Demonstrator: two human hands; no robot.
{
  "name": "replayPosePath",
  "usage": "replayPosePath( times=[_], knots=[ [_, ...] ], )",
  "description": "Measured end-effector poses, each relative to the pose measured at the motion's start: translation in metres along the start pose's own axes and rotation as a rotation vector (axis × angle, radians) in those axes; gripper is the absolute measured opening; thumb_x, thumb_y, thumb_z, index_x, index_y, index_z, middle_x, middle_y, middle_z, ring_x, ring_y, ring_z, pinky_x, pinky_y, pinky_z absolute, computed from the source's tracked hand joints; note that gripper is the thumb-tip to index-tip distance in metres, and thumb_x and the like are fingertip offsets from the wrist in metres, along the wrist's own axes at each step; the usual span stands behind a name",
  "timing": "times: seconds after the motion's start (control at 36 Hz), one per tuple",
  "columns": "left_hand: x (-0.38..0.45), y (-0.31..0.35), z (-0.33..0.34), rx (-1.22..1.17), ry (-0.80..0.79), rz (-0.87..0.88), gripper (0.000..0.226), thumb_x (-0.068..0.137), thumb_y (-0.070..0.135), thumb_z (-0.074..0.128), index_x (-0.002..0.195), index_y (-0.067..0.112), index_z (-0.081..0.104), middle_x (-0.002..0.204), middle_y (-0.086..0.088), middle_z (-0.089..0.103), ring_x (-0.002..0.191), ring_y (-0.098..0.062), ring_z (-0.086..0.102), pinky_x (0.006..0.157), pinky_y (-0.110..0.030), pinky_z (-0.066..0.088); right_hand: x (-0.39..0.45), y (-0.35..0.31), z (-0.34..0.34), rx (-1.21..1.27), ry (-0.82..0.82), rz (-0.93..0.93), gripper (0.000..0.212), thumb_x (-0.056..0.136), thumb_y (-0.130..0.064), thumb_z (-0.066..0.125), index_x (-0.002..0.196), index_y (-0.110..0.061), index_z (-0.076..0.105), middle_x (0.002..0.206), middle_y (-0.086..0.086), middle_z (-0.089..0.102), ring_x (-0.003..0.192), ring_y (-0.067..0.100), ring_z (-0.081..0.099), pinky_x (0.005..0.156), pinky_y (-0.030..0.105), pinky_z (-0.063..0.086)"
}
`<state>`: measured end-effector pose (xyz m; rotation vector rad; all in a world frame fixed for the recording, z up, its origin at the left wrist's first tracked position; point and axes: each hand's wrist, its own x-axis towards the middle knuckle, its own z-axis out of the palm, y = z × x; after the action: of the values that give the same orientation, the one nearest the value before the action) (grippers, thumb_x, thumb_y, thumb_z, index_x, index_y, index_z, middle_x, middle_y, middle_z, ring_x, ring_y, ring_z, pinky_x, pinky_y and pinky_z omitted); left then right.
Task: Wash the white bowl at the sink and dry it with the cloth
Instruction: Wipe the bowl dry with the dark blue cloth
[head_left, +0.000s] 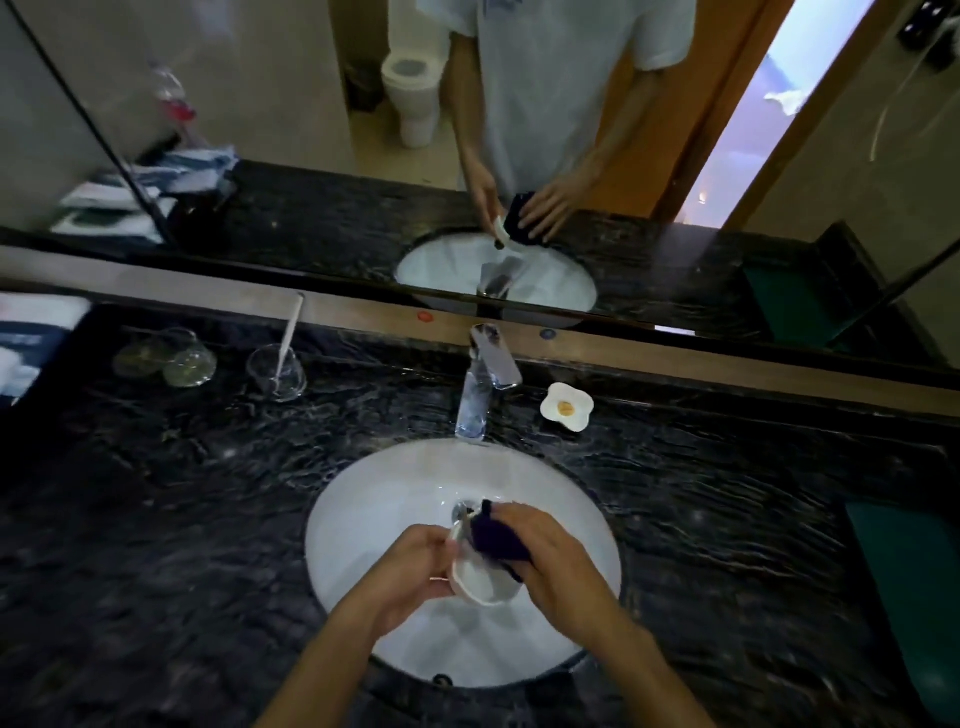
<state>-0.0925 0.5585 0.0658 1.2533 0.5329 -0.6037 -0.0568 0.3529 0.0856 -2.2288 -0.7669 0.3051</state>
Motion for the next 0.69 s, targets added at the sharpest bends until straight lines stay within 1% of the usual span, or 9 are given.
replayPosePath(
  times=[0.08, 0.14, 0.22, 0.28, 0.39, 0.5, 0.58, 0.64, 0.69],
  knots=[
    [0.001, -0.001, -0.007, 0.033, 0.069, -0.035, 0.021, 0.089, -0.006, 0.054, 0.084, 0.006, 0.07, 0.077, -0.01, 0.078, 0.071, -0.021, 0.076, 0.065, -0.031, 0.059, 0.004, -0.001, 0.017, -0.41, -0.09, -0.146, 0.066, 0.079, -0.004, 0.074, 0.141, -0.019, 0.055, 0.147, 0.001, 0.056, 0.133, 0.023, 0.053, 0.111, 0.044, 0.044],
    [0.002, 0.0, -0.011, 0.032, 0.132, -0.062, 0.026, 0.086, -0.013, 0.045, 0.081, 0.005, 0.063, 0.069, -0.011, 0.075, 0.064, -0.022, 0.075, 0.06, -0.032, 0.06, 0.003, -0.005, 0.026, -0.542, -0.159, -0.205, 0.075, 0.068, -0.01, 0.083, 0.137, -0.023, 0.056, 0.146, 0.0, 0.056, 0.132, 0.027, 0.055, 0.105, 0.049, 0.048],
    [0.002, 0.004, -0.016, 0.065, 0.113, -0.081, 0.038, 0.075, -0.023, 0.04, 0.067, 0.01, 0.059, 0.065, -0.012, 0.06, 0.057, -0.021, 0.066, 0.06, -0.034, 0.058, -0.002, -0.005, 0.039, -0.598, -0.233, -0.215, 0.072, 0.073, -0.022, 0.083, 0.136, -0.029, 0.051, 0.151, 0.003, 0.049, 0.133, 0.034, 0.051, 0.106, 0.054, 0.046],
    [0.004, 0.003, -0.019, 0.103, 0.126, -0.088, 0.041, 0.077, -0.022, 0.042, 0.065, 0.012, 0.06, 0.069, -0.01, 0.059, 0.062, -0.021, 0.064, 0.059, -0.034, 0.057, -0.007, 0.0, 0.044, -0.615, -0.279, -0.202, 0.073, 0.072, -0.031, 0.085, 0.137, -0.032, 0.049, 0.151, 0.003, 0.048, 0.131, 0.036, 0.052, 0.104, 0.054, 0.049],
    [0.003, -0.004, -0.018, 0.146, 0.181, -0.113, 0.019, 0.099, -0.004, 0.045, 0.089, 0.007, 0.057, 0.086, -0.011, 0.062, 0.077, -0.022, 0.059, 0.067, -0.037, 0.055, -0.019, 0.009, 0.041, -0.601, -0.433, -0.305, 0.073, 0.073, -0.036, 0.085, 0.138, -0.029, 0.051, 0.15, -0.005, 0.054, 0.131, 0.027, 0.058, 0.101, 0.051, 0.052],
    [-0.001, -0.015, -0.013, 0.151, 0.101, -0.149, 0.018, 0.1, -0.005, 0.043, 0.097, -0.001, 0.06, 0.093, -0.016, 0.064, 0.087, -0.025, 0.065, 0.08, -0.046, 0.063, -0.03, 0.022, 0.026, -0.563, -0.561, -0.394, 0.065, 0.09, -0.02, 0.067, 0.148, -0.029, 0.04, 0.16, -0.009, 0.038, 0.148, 0.024, 0.035, 0.12, 0.049, 0.026],
    [-0.002, -0.027, -0.006, 0.198, 0.087, -0.182, 0.019, 0.1, -0.005, 0.041, 0.106, -0.008, 0.059, 0.101, -0.018, 0.063, 0.094, -0.027, 0.064, 0.089, -0.05, 0.061, -0.033, 0.026, 0.013, -0.511, -0.657, -0.389, 0.069, 0.089, -0.008, 0.058, 0.15, -0.032, 0.036, 0.164, -0.013, 0.03, 0.155, 0.022, 0.017, 0.122, 0.051, 0.012],
    [0.0, -0.034, -0.001, 0.209, 0.094, -0.197, 0.022, 0.101, -0.005, 0.041, 0.116, -0.012, 0.055, 0.106, -0.019, 0.061, 0.095, -0.027, 0.064, 0.09, -0.051, 0.06, -0.036, 0.025, 0.009, -0.491, -0.723, -0.352, 0.075, 0.087, -0.005, 0.059, 0.151, -0.032, 0.033, 0.165, -0.014, 0.024, 0.156, 0.02, 0.011, 0.119, 0.053, 0.02],
    [0.003, -0.038, 0.004, 0.193, 0.115, -0.202, 0.022, 0.102, -0.003, 0.042, 0.121, -0.009, 0.053, 0.11, -0.019, 0.06, 0.096, -0.027, 0.063, 0.09, -0.05, 0.06, -0.039, 0.021, 0.011, -0.486, -0.724, -0.282, 0.08, 0.087, -0.002, 0.062, 0.155, -0.028, 0.028, 0.166, -0.009, 0.024, 0.155, 0.021, 0.013, 0.115, 0.047, 0.03]
  ],
)
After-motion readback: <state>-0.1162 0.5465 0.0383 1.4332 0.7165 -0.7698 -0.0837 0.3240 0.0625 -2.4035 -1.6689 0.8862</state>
